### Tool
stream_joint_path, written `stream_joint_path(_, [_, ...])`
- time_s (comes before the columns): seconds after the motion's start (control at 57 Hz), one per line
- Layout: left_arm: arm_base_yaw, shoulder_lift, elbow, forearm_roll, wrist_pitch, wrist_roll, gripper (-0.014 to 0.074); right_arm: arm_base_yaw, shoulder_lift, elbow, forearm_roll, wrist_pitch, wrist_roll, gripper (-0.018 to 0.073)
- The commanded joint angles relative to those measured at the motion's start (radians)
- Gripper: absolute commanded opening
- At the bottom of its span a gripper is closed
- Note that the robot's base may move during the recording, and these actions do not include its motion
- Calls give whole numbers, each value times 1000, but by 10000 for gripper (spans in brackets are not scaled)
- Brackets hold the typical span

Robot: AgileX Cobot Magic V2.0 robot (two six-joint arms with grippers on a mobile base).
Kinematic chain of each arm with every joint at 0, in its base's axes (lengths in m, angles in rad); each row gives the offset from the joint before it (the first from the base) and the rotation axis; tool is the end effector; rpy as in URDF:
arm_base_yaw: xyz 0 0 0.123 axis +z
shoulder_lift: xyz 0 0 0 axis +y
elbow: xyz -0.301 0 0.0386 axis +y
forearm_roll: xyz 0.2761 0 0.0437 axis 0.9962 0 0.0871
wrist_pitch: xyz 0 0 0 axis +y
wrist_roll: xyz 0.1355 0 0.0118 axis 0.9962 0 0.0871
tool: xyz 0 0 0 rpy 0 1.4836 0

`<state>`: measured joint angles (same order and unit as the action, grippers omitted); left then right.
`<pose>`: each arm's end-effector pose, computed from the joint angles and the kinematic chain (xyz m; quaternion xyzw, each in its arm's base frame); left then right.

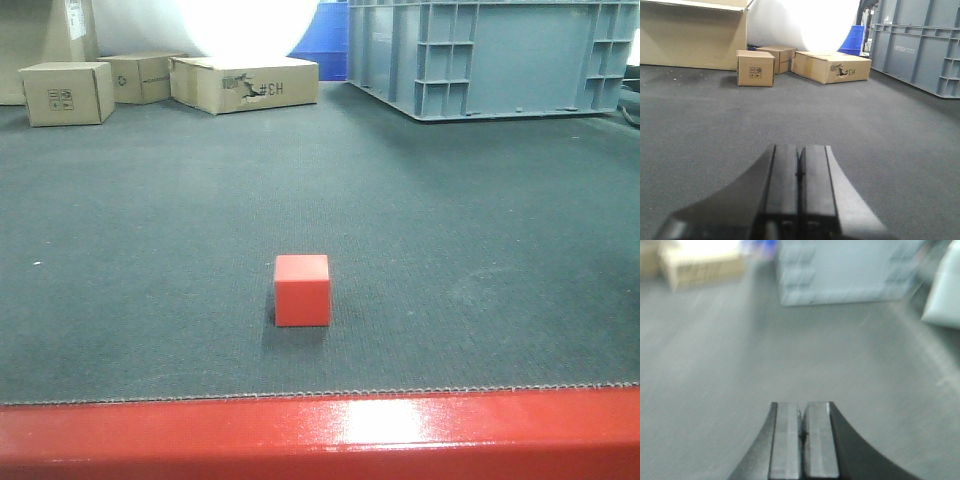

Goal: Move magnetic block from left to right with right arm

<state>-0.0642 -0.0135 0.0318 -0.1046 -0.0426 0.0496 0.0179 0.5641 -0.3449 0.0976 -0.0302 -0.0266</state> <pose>0.1103 -0.0065 0.2112 0.0014 0.6667 -0.0429 0.7441 0.1805 0.0028 0.2853 0.0207 0.7419 0.0287 0.6695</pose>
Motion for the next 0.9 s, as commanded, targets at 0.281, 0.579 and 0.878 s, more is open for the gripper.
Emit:
stream_joint_path(0.281, [1,-9,9,-5,-91,2,-126,-17,-315,95,14,-26,-31,56])
stream_joint_path(0.579, [1,-9,9,-5,-91,2,-126,-17,-339,104,14,-20,-31,56])
stream_joint_path(0.878, [1,-9,9,-5,-91,2,-126,-17,-370,159,9,-27,-30,56])
